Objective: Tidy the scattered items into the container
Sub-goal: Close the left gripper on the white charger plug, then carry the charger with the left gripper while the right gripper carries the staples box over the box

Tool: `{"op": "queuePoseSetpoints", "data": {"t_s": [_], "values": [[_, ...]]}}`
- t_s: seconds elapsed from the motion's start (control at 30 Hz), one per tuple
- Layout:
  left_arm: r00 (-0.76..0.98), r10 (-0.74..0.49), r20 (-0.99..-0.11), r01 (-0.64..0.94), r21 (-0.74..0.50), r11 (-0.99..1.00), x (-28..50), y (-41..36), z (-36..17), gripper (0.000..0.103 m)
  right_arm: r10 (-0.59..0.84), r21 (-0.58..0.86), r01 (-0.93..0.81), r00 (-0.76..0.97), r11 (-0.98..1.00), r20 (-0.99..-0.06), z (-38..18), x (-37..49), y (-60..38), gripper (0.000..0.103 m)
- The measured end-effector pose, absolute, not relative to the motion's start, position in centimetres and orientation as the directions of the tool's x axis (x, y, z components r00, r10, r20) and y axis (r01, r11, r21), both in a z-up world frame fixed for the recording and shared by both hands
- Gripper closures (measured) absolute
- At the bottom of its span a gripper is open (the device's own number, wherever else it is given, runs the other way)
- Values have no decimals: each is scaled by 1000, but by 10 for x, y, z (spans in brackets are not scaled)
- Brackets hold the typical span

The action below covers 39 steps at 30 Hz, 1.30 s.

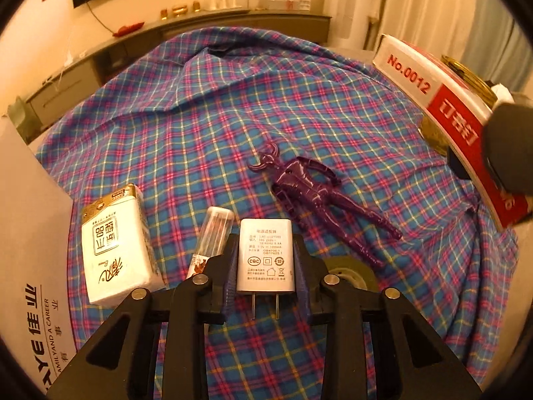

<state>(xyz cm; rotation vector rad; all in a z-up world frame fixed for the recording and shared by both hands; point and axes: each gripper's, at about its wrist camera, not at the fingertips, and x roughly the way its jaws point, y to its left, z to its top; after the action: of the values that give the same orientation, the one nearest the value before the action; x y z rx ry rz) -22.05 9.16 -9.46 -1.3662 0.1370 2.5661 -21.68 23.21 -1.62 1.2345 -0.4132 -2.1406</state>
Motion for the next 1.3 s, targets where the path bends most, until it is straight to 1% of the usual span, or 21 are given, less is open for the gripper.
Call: {"op": "queuePoseSetpoints", "data": {"t_s": [0.2, 0.33, 0.5, 0.97, 1.3], "values": [[-534, 161, -830, -207, -57, -977, -210, 87, -92, 72, -625, 506, 370, -404, -779, -668, -10, -216, 236, 61], [-553, 179, -813, -187, -88, -978, -190, 80, -78, 72, -623, 496, 380, -409, -781, -667, -9, -212, 235, 61], [-575, 199, -794, -166, -125, -978, -164, 68, -60, 72, -626, 492, 393, -401, -777, -669, -11, -205, 230, 61], [-590, 218, -777, -137, -170, -976, -99, 52, -30, 72, -635, 477, 434, -376, -764, -675, -16, -179, 209, 61], [-602, 222, -767, -127, -183, -975, -65, 45, -18, 72, -684, 514, 464, -368, -722, -629, -13, -153, 205, 61]]}}
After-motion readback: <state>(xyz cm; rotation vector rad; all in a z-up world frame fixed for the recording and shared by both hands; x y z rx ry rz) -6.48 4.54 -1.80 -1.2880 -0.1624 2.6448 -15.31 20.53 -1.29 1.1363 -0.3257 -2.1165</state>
